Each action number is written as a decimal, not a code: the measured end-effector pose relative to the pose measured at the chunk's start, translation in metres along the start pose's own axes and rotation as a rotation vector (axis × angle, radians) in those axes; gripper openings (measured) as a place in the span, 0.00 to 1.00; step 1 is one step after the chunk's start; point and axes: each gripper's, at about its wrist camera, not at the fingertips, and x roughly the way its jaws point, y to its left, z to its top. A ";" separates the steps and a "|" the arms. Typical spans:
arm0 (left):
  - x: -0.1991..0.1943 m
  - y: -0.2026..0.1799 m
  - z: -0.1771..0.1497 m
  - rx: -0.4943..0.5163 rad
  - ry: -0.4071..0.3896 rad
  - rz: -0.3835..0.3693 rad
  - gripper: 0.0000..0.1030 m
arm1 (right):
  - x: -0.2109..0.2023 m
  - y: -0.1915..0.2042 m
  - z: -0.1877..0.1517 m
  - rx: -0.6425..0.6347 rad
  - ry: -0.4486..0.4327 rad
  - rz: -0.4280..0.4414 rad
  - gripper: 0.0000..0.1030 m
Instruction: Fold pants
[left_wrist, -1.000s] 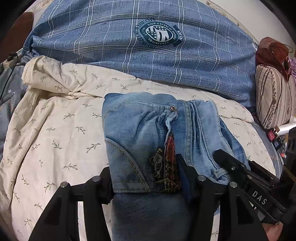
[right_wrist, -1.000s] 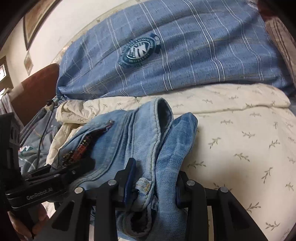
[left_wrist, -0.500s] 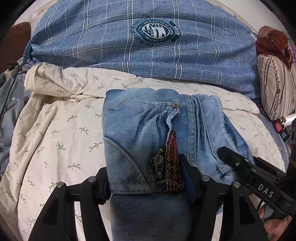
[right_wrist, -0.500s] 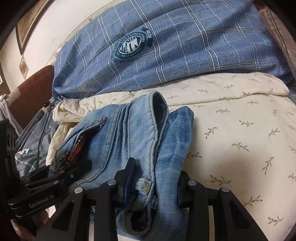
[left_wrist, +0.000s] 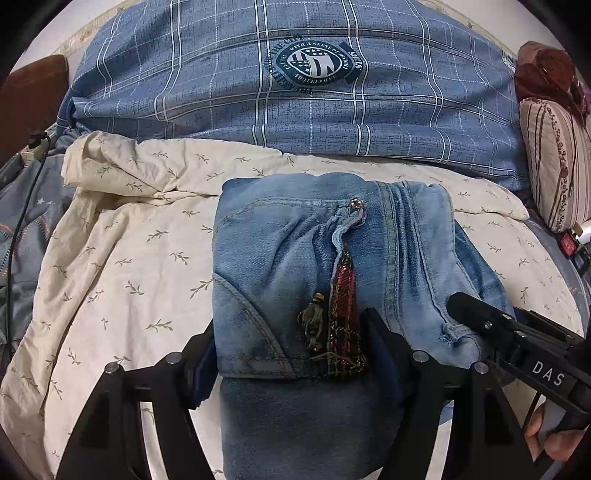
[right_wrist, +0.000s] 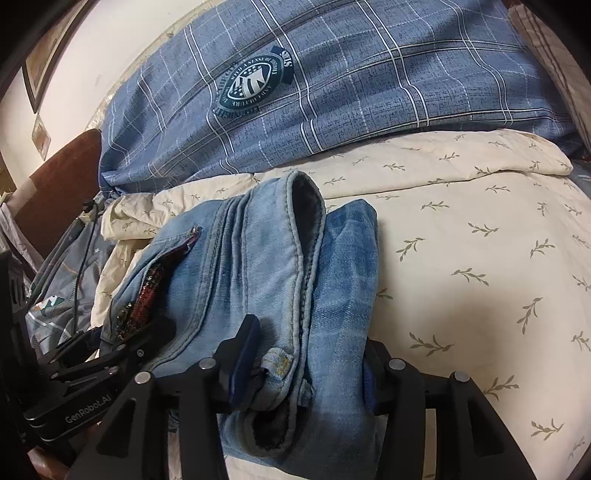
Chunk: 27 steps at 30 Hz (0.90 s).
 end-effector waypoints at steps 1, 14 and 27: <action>-0.001 -0.001 -0.001 0.000 -0.002 0.005 0.72 | 0.000 -0.001 0.000 0.001 0.002 0.001 0.51; -0.021 -0.014 -0.004 0.091 -0.070 0.099 0.82 | -0.012 -0.004 -0.004 0.001 -0.006 0.010 0.58; -0.063 -0.017 -0.001 0.091 -0.160 0.121 0.89 | -0.040 -0.006 -0.003 -0.005 -0.096 0.010 0.58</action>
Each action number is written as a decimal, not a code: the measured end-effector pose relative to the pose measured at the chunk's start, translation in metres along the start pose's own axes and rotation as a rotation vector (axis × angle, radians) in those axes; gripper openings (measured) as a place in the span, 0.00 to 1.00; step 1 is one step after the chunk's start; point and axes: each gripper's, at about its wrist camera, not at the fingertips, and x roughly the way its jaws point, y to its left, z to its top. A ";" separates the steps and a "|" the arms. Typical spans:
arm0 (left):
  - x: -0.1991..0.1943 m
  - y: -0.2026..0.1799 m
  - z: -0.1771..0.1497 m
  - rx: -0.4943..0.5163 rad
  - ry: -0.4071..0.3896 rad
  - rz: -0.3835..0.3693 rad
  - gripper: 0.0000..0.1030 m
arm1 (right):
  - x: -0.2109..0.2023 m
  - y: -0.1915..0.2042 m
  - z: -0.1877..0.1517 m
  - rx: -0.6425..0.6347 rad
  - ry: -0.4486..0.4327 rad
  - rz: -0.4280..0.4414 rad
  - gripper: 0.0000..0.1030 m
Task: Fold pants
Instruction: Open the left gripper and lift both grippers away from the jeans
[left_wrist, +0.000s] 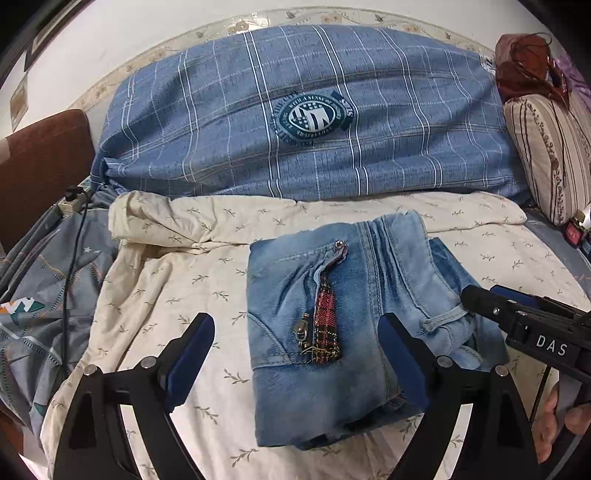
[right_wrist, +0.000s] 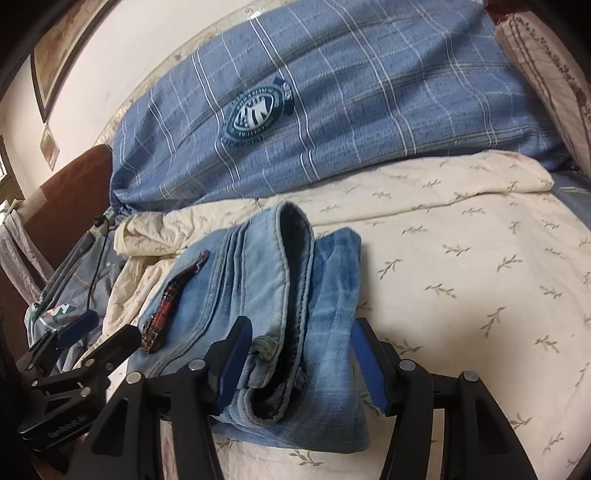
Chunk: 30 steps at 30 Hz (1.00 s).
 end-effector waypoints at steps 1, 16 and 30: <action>-0.003 0.000 0.000 0.000 -0.004 0.002 0.90 | -0.003 0.000 0.000 0.002 -0.009 -0.001 0.59; -0.047 0.007 -0.011 0.009 -0.043 0.000 0.92 | -0.061 0.031 -0.024 -0.069 -0.167 0.012 0.63; -0.091 0.026 -0.016 0.005 -0.114 -0.013 0.92 | -0.098 0.055 -0.048 -0.166 -0.283 -0.051 0.66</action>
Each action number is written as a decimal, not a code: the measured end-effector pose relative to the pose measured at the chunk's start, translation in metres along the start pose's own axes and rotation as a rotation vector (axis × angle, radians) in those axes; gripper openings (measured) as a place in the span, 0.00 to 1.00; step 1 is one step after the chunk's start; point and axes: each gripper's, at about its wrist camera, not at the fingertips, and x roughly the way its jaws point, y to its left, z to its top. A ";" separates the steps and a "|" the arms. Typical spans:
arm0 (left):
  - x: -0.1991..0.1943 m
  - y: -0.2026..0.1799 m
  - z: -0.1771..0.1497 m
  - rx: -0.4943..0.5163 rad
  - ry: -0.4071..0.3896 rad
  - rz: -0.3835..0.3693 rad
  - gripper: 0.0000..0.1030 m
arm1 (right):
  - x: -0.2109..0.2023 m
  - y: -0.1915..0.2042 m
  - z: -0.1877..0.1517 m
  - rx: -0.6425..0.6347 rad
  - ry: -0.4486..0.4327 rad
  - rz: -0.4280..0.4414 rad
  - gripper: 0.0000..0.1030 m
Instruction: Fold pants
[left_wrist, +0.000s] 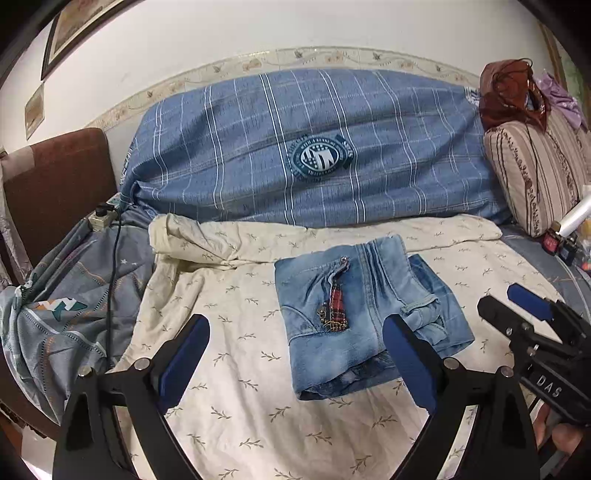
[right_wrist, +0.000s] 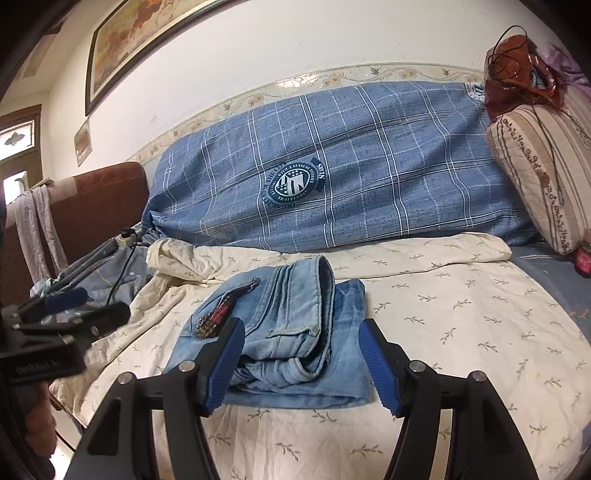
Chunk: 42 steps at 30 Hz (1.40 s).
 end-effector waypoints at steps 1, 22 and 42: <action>-0.004 0.001 0.000 -0.001 -0.009 0.000 0.92 | -0.003 0.002 -0.001 -0.006 -0.006 0.001 0.66; -0.043 0.014 0.003 -0.013 -0.087 -0.032 0.97 | -0.055 0.027 -0.015 -0.017 -0.092 0.013 0.71; -0.021 0.026 -0.007 -0.061 -0.004 0.023 0.99 | -0.051 0.022 -0.017 -0.020 -0.094 0.004 0.71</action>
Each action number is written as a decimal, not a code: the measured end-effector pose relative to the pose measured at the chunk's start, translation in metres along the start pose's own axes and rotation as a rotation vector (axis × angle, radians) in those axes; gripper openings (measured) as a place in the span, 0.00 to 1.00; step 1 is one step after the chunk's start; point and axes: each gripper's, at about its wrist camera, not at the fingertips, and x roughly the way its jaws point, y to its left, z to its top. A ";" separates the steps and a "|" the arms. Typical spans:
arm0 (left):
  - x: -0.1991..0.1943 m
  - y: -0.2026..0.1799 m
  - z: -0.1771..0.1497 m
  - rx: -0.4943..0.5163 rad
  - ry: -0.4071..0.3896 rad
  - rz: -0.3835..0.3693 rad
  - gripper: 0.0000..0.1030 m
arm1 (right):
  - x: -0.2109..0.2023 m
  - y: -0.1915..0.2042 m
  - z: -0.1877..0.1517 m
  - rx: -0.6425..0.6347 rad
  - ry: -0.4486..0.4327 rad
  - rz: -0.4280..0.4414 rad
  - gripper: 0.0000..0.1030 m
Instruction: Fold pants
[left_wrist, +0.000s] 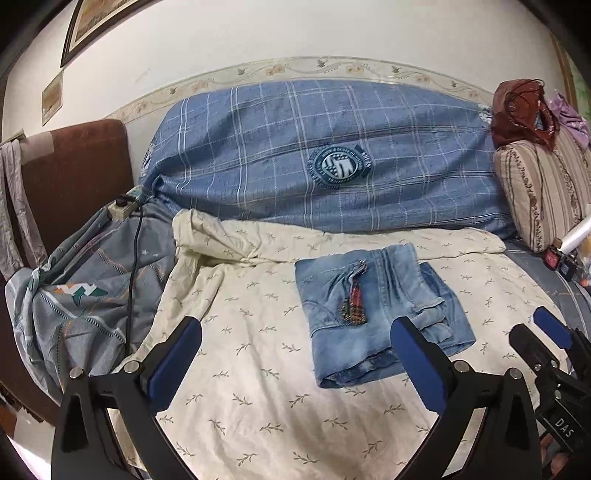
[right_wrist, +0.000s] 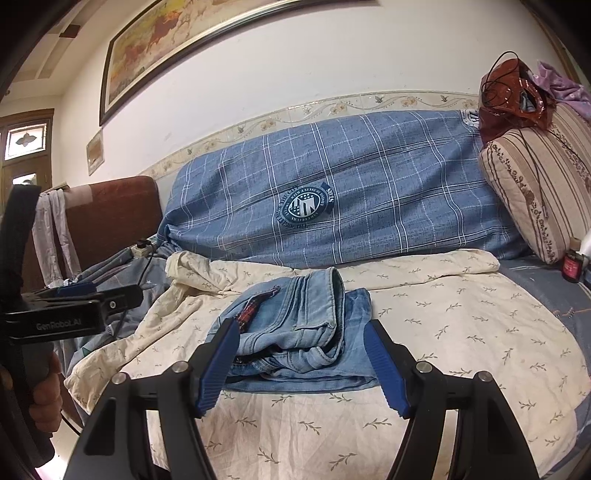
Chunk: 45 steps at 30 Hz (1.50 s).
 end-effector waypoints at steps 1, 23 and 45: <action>0.002 0.001 0.000 -0.003 0.010 0.006 0.99 | 0.000 0.001 0.000 -0.003 -0.001 0.000 0.71; -0.048 -0.014 0.014 0.077 -0.060 -0.017 0.99 | -0.042 0.009 0.036 0.046 0.136 -0.066 0.72; -0.170 -0.043 0.051 0.093 -0.194 -0.153 1.00 | -0.146 0.033 0.079 -0.032 0.086 -0.110 0.72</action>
